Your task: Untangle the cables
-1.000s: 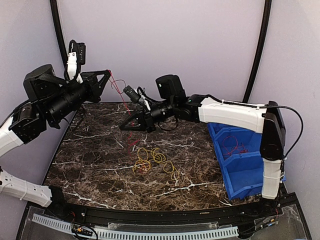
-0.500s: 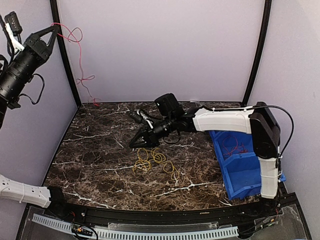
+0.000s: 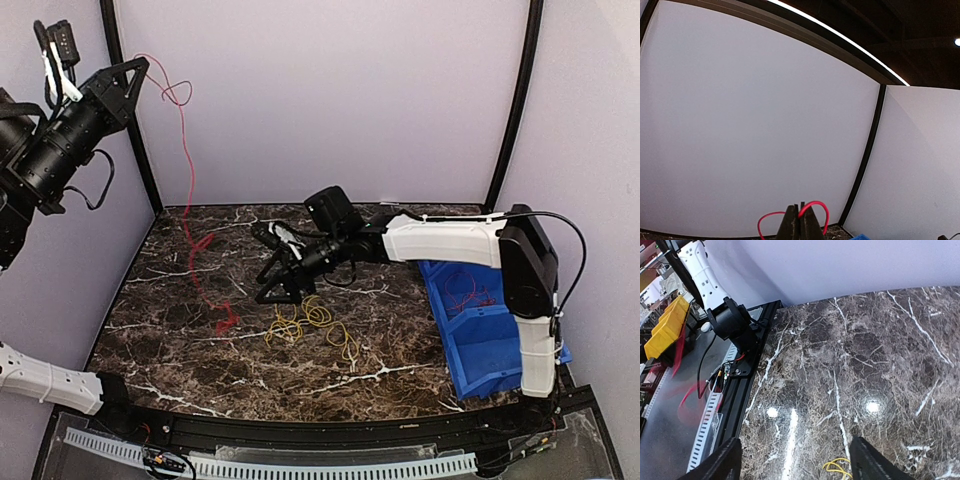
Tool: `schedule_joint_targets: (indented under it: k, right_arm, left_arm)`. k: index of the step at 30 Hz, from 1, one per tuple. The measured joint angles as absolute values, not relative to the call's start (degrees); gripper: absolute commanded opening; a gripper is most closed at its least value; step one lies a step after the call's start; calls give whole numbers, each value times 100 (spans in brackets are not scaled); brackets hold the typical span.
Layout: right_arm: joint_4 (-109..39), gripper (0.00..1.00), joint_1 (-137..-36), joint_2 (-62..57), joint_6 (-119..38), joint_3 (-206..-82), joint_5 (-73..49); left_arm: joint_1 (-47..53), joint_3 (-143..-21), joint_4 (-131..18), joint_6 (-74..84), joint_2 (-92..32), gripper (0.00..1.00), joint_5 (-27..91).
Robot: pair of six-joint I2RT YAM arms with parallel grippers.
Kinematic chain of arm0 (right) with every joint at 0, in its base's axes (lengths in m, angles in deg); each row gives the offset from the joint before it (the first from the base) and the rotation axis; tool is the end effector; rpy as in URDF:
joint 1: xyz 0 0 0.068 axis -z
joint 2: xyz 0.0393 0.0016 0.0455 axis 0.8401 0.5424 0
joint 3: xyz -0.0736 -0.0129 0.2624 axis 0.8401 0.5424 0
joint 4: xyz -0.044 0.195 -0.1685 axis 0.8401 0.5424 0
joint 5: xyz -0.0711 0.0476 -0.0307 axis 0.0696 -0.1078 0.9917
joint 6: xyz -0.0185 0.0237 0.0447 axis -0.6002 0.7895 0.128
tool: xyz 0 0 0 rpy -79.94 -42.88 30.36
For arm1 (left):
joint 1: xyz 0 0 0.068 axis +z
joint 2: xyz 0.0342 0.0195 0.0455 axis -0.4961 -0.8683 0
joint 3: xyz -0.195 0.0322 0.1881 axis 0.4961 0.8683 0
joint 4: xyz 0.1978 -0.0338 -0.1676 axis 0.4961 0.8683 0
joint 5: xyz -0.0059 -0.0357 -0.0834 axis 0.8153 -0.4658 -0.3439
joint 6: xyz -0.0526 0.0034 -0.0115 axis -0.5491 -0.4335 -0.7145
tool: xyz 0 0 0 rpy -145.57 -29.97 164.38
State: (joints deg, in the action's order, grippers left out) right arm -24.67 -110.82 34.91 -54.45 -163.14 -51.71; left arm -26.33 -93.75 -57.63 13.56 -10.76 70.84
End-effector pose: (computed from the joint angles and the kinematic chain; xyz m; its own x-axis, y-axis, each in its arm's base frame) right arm 0.2608 0.3986 0.2467 -0.2191 -0.4415 -0.8701 -0.9400 -0.1436 0.3096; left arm 0.1001 -0.1167 0.5527 0.2619 -0.4585 -0.8492 0.4847 0.8234 -0.2950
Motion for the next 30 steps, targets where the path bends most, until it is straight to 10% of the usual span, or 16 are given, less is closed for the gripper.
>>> schedule_joint_targets:
  k: [19,30]
  right_arm:
    - [-3929,67,-11338,3716,-4138,-16345,-7285]
    - [-3262,78,-10575,2945,-4618,-15962,-3554]
  left_arm:
    - [-2633,-9442,-5754,1242,-1229,0,6870]
    - [-2629,-9355,-5791,879,-1812,0,6000]
